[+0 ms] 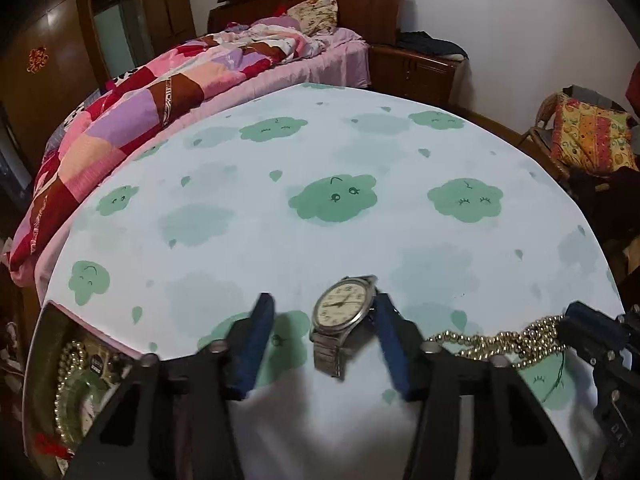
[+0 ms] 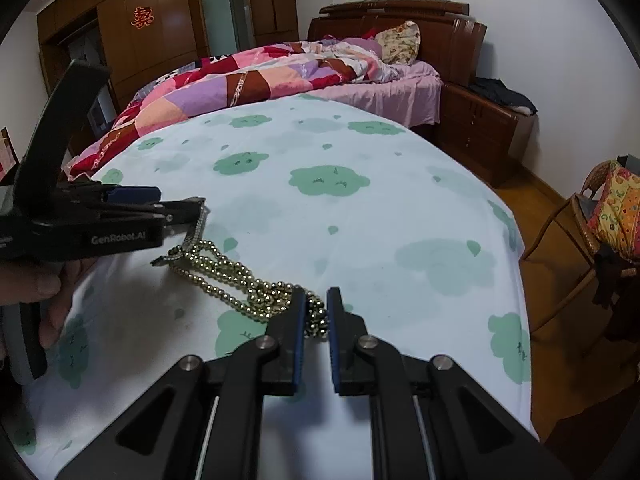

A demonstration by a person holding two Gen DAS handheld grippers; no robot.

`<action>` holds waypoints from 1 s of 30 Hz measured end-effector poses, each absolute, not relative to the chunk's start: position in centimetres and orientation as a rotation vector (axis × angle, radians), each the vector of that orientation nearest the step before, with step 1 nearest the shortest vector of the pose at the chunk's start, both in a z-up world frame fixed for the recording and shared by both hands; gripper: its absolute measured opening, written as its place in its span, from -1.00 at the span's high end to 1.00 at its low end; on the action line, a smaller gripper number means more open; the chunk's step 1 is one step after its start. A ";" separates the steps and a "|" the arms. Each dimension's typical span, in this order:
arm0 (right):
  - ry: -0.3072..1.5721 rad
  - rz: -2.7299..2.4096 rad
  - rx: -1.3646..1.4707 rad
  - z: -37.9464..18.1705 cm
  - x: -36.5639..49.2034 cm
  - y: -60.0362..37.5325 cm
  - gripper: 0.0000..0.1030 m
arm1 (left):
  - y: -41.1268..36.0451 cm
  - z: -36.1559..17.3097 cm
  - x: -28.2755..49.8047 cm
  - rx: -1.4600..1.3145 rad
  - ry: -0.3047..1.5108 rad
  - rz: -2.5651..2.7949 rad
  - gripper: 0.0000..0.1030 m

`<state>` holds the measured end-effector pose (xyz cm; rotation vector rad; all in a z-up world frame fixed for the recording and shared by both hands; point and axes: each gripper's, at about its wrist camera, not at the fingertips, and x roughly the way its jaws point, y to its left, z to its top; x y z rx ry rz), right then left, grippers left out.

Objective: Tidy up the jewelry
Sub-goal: 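Grasp the silver wristwatch by its band with the left tool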

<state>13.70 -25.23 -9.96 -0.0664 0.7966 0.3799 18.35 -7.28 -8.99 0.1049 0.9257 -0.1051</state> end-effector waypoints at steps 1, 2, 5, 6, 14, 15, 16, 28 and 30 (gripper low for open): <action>0.792 0.383 -0.064 -9.9 13.6 -25.2 0.75 | -7.2 -8.9 18.2 0.106 0.927 -0.109 0.15; 0.793 0.386 -0.061 -9.8 13.6 -25.1 0.75 | -7.0 -8.9 18.2 0.102 0.929 -0.111 0.18; 0.791 0.386 -0.082 -9.7 13.6 -24.6 0.75 | -7.2 -9.0 18.2 0.105 0.926 -0.103 0.18; 0.791 0.385 -0.085 -9.7 13.6 -24.5 0.75 | -7.3 -9.0 18.1 0.115 0.923 -0.099 0.18; 0.797 0.386 -0.086 -9.8 13.6 -24.5 0.75 | -8.2 -8.9 18.2 0.138 0.903 -0.098 0.18; 0.798 0.387 -0.085 -9.8 13.6 -24.5 0.75 | -8.3 -8.9 18.2 0.135 0.901 -0.103 0.18; 0.798 0.386 -0.083 -9.8 13.6 -24.5 0.75 | -8.4 -8.9 18.3 0.130 0.902 -0.113 0.18; 0.806 0.385 -0.090 -10.0 13.6 -24.4 0.75 | -9.1 -9.6 18.9 0.126 0.924 -0.143 0.21; 0.805 0.387 -0.089 -9.9 13.6 -24.4 0.75 | -9.2 -9.5 18.7 0.136 0.920 -0.145 0.41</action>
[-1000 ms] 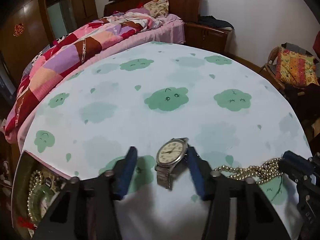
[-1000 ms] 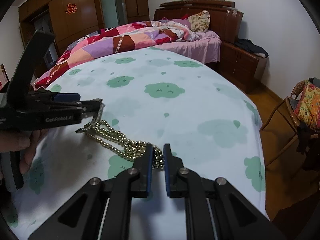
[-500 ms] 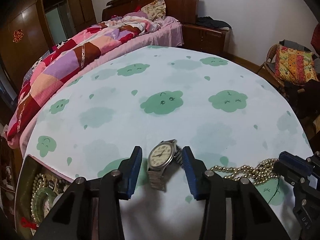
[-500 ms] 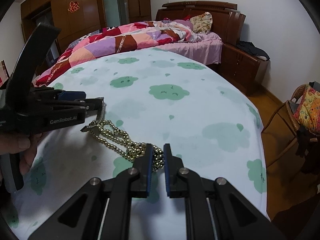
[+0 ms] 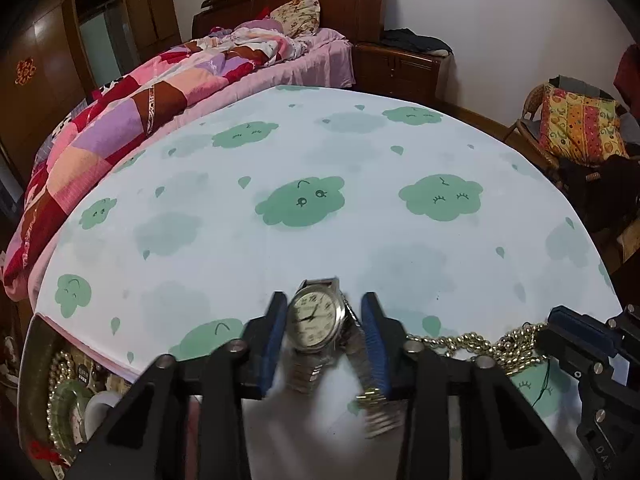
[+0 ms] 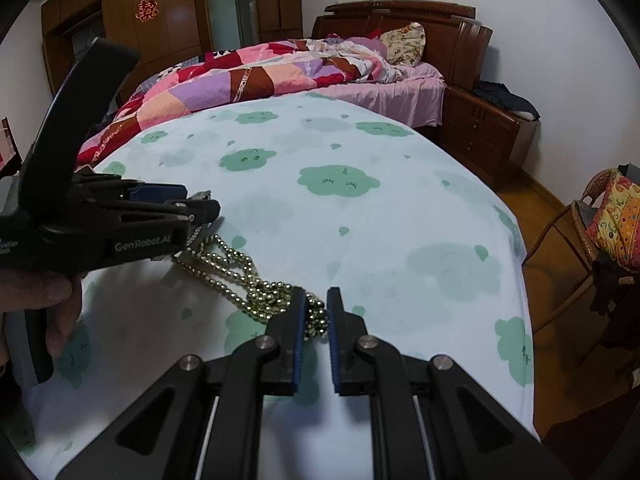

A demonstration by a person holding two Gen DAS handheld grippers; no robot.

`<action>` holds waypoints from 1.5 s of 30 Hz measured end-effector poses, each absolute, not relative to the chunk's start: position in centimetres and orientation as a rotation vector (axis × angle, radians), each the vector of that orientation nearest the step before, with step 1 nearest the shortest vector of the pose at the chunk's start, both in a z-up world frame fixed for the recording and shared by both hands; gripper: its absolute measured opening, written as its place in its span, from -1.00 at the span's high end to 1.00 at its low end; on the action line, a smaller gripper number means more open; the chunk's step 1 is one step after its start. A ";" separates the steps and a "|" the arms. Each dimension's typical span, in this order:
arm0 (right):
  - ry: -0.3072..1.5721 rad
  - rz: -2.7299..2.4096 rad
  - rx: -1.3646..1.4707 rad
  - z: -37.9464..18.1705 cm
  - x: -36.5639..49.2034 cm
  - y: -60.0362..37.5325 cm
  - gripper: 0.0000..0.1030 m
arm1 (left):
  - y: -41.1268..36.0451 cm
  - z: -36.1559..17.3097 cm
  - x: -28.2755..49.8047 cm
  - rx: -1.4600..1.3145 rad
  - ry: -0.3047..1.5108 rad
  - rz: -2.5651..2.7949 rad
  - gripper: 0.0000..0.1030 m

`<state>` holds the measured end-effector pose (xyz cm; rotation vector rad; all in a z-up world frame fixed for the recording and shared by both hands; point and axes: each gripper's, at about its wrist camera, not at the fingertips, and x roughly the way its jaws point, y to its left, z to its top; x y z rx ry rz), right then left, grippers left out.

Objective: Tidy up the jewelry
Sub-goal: 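Grasp the silver wristwatch by its band with the left tool, then lift and carry the wristwatch and gold chain over the tin with both tools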

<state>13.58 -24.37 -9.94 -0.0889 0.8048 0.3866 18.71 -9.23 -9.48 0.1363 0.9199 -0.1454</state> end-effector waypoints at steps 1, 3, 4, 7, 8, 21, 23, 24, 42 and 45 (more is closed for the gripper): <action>0.803 0.388 -0.089 -9.9 13.6 -24.4 0.75 | -9.3 -9.4 18.6 0.137 0.922 -0.147 0.42; 0.796 0.387 -0.090 -9.9 13.5 -24.4 0.75 | -9.6 -8.9 18.2 0.156 0.895 -0.143 0.66; 0.789 0.387 -0.087 -9.9 13.4 -24.5 0.75 | -9.7 -8.5 18.0 0.165 0.888 -0.144 0.69; 0.771 0.385 -0.077 -9.8 13.2 -24.8 0.75 | -9.4 -7.7 17.5 0.141 0.882 -0.172 0.84; 0.768 0.386 -0.073 -9.7 13.1 -24.9 0.75 | -9.2 -7.7 17.5 0.129 0.887 -0.183 0.84; 0.786 0.332 -0.073 -9.4 12.7 -27.7 0.75 | -8.1 -7.6 16.2 0.062 0.899 -0.228 0.86; 0.788 0.312 -0.057 -9.2 12.9 -28.8 0.75 | -8.5 -7.6 15.4 0.069 0.898 -0.240 0.86; 0.790 0.308 -0.048 -9.1 12.9 -29.3 0.75 | -8.8 -7.7 15.0 0.073 0.901 -0.244 0.86; 0.801 0.396 -0.063 -9.1 10.6 -28.0 0.75 | -9.1 -8.2 13.6 0.048 0.860 -0.239 -0.06; 0.799 0.400 -0.064 -9.2 10.5 -27.8 0.75 | -9.6 -8.6 14.6 0.061 0.871 -0.246 -0.06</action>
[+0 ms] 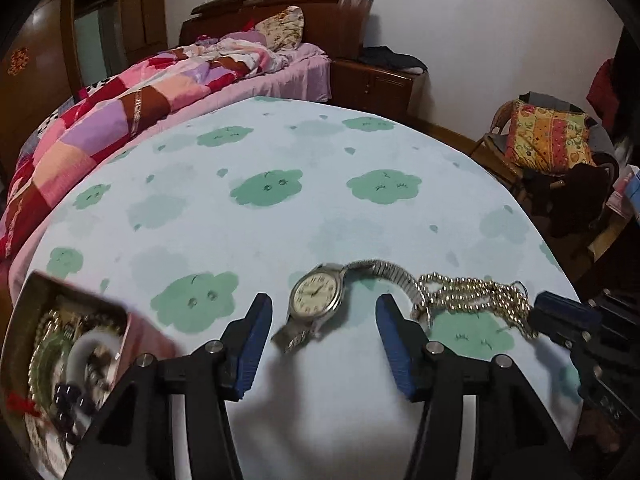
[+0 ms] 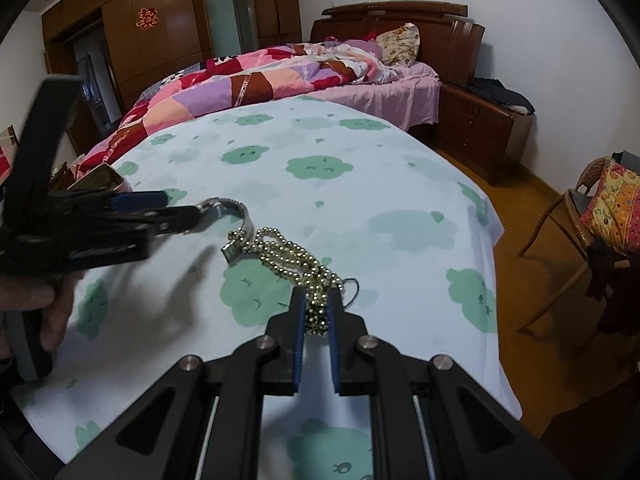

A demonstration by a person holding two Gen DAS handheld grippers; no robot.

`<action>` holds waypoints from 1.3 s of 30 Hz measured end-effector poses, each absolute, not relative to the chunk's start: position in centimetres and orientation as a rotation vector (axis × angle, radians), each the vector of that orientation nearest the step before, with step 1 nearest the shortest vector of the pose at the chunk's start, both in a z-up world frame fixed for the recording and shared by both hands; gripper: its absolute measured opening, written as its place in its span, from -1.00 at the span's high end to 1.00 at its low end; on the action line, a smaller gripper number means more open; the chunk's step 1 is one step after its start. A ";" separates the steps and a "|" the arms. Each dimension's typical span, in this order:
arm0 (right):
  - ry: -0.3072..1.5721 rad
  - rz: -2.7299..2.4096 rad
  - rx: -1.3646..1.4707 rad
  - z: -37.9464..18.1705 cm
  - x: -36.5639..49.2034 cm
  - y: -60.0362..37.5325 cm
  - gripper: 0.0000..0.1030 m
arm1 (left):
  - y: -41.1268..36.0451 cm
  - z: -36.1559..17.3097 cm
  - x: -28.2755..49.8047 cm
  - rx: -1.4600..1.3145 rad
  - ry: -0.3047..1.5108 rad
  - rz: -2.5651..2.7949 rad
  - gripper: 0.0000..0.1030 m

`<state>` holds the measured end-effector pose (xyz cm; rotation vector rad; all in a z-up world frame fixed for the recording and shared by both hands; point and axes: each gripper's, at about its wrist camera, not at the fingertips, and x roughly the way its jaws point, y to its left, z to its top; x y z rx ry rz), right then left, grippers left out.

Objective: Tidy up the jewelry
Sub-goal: 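Lift and carry the wristwatch and gold chain over the tin with both tools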

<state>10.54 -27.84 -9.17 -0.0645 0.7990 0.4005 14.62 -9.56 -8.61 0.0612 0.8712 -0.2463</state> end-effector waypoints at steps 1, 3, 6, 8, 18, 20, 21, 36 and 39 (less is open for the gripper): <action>0.797 0.401 -0.065 -9.2 10.5 -27.8 0.75 | -9.8 -8.7 15.1 0.072 0.879 -0.240 -0.06; 0.795 0.402 -0.065 -9.1 10.4 -27.8 0.75 | -10.2 -8.9 15.5 0.086 0.891 -0.244 -0.06; 0.795 0.404 -0.066 -9.2 10.4 -27.7 0.75 | -10.7 -9.7 16.1 0.125 0.921 -0.228 0.16; 0.794 0.411 -0.068 -9.2 10.3 -27.4 0.75 | -10.9 -10.1 16.1 0.135 0.930 -0.236 0.32; 0.695 0.433 -0.064 -6.2 9.2 -26.6 0.75 | -8.5 -6.5 12.7 0.018 0.858 -0.278 0.41; 0.682 0.437 -0.061 -5.5 9.2 -26.5 0.75 | -7.8 -4.9 11.8 -0.016 0.821 -0.289 0.42; 0.679 0.439 -0.058 -5.3 9.2 -26.5 0.75 | -7.4 -4.0 11.4 -0.030 0.800 -0.294 0.42; 0.591 0.529 -0.122 -0.4 8.5 -21.9 0.75 | 0.0 1.9 7.5 -0.134 0.649 -0.225 0.42; 0.563 0.558 -0.147 1.0 8.5 -20.2 0.75 | 1.9 1.6 6.9 -0.147 0.649 -0.186 0.41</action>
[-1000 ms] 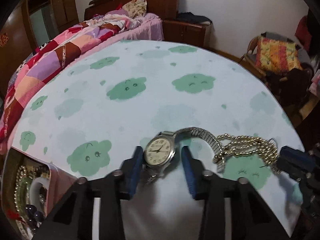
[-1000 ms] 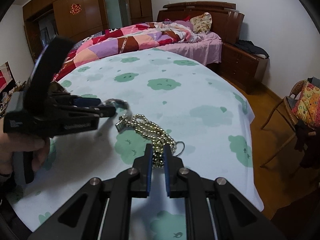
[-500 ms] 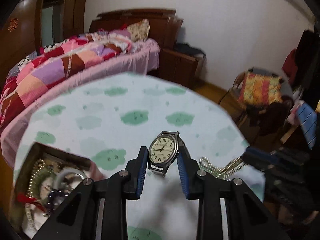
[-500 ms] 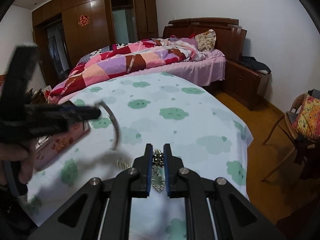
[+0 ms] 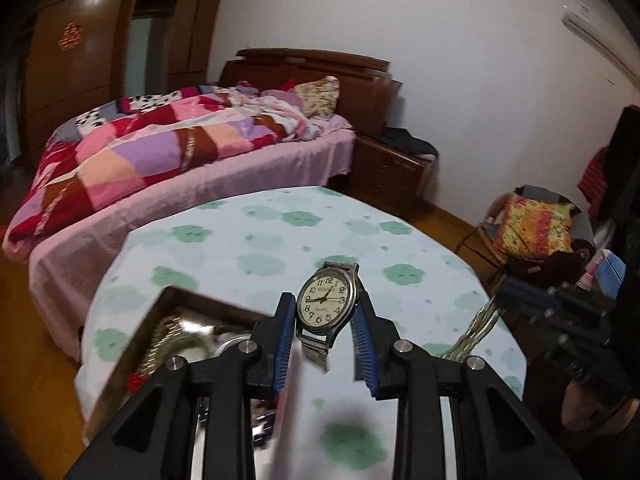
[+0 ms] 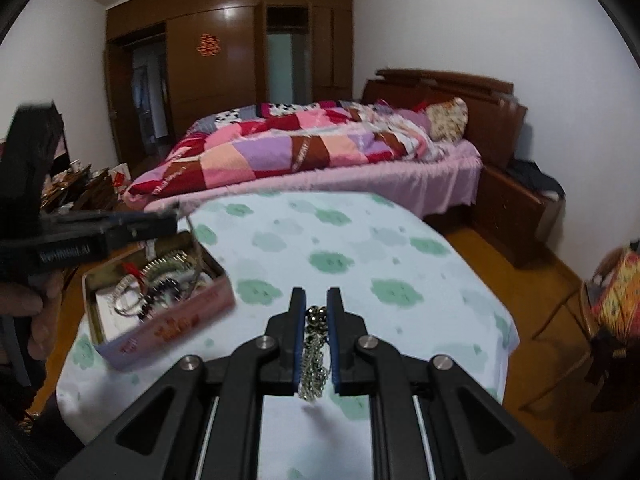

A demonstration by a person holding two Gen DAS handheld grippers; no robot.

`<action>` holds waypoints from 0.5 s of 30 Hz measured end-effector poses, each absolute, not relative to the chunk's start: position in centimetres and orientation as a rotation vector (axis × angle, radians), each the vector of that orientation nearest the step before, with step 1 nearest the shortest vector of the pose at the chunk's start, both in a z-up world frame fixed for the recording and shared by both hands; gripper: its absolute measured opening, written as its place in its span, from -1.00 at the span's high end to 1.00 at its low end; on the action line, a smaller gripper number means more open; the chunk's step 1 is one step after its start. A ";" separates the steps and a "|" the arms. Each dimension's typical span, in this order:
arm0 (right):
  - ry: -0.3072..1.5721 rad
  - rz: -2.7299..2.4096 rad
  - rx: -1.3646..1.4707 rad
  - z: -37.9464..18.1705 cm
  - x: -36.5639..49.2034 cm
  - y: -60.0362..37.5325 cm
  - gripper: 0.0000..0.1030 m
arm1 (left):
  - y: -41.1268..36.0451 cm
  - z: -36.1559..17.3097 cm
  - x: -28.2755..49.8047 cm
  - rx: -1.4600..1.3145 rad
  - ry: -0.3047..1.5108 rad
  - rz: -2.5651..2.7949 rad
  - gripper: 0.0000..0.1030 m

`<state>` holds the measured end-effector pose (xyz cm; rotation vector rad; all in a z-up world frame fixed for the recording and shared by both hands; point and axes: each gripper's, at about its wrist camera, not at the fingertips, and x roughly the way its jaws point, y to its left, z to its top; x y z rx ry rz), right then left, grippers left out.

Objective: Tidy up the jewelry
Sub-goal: 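Lift and carry the wristwatch and gold chain over the tin with both tools, then lower the wristwatch and gold chain into the tin with both tools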

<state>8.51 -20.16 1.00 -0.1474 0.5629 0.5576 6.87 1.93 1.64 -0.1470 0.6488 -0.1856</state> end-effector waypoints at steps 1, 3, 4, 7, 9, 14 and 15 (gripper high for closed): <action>0.559 0.565 -0.151 1.3 8.5 -19.8 0.75 | 2.7 1.5 6.6 -0.153 0.648 -0.169 0.41; 0.546 0.594 -0.163 2.1 8.5 -18.3 0.75 | 4.1 1.3 6.0 -0.164 0.646 -0.144 0.41; 0.542 0.602 -0.168 2.3 8.4 -17.9 0.75 | 4.8 1.2 5.8 -0.169 0.645 -0.129 0.41; 0.521 0.641 -0.199 3.3 7.9 -15.5 0.75 | 6.7 0.9 5.1 -0.182 0.645 -0.093 0.41; 0.508 0.663 -0.218 3.8 7.6 -14.2 0.75 | 7.8 0.6 4.7 -0.197 0.646 -0.073 0.41; 0.477 0.725 -0.263 4.8 6.8 -10.4 0.75 | 10.1 -0.1 3.8 -0.219 0.653 -0.016 0.41; 0.473 0.736 -0.270 4.9 6.7 -9.8 0.75 | 10.5 -0.3 3.6 -0.221 0.657 -0.007 0.41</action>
